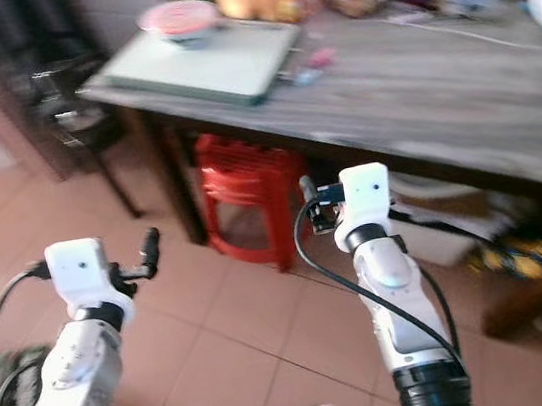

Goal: Setting the table

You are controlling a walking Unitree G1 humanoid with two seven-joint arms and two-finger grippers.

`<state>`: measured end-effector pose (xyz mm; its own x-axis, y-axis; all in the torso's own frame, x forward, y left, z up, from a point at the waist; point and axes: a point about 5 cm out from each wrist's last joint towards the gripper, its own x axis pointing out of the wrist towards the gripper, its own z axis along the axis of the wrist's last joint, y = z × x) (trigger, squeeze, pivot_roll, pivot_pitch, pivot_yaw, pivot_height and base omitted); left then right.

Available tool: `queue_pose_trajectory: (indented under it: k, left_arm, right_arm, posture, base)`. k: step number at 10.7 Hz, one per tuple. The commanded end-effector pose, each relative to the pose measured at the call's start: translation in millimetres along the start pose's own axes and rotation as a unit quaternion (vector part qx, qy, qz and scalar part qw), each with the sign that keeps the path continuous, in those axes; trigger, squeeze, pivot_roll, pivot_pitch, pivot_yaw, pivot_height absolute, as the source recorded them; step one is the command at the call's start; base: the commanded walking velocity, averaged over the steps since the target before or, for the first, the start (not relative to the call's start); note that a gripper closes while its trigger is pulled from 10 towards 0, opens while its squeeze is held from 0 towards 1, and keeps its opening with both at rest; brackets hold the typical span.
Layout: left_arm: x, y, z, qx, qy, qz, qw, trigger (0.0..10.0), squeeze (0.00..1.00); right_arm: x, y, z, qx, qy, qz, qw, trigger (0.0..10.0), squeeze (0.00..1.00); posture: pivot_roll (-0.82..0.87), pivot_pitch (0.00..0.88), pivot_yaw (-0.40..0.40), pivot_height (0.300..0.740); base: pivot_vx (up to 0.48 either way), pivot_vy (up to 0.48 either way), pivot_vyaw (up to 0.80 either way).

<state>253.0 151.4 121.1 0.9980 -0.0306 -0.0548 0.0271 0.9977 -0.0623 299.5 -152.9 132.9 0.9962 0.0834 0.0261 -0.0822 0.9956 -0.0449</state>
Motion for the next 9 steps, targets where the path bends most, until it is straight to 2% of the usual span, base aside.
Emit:
queue_pose_trajectory:
  k: [1,3,6,9]
  left_arm:
    - [0.2,2.0,4.5,0.011,-0.003,0.001,1.000,10.0,0.00]
    - [-0.9,3.9,4.0,0.012,-0.001,0.004,1.000,10.0,0.00]
    - [-6.6,2.2,1.5,0.013,0.009,0.005,1.000,10.0,0.00]
    - [-7.0,-2.7,-6.3,0.007,0.021,-0.004,1.000,10.0,0.00]
  right_arm:
    - [-2.5,0.1,1.8,0.001,-0.002,-0.002,1.000,10.0,0.00]
    - [-3.8,-0.4,0.2,0.002,0.000,-0.003,1.000,10.0,0.00]
    - [-10.6,-1.8,-4.5,0.002,0.010,-0.004,1.000,10.0,0.00]
    - [-7.9,0.9,-4.0,0.006,0.011,-0.002,1.000,10.0,0.00]
  posture:
    - [-0.06,0.157,0.033,0.740]
    - [-0.05,0.163,0.034,0.740]
    - [-0.05,0.161,0.026,0.740]
    - [-0.05,0.152,0.024,0.740]
  base:
    - [-0.274,0.000,-0.79]
    - [-0.337,0.000,-0.63]
    - [-0.345,0.000,0.00]
    - [-0.343,0.000,0.00]
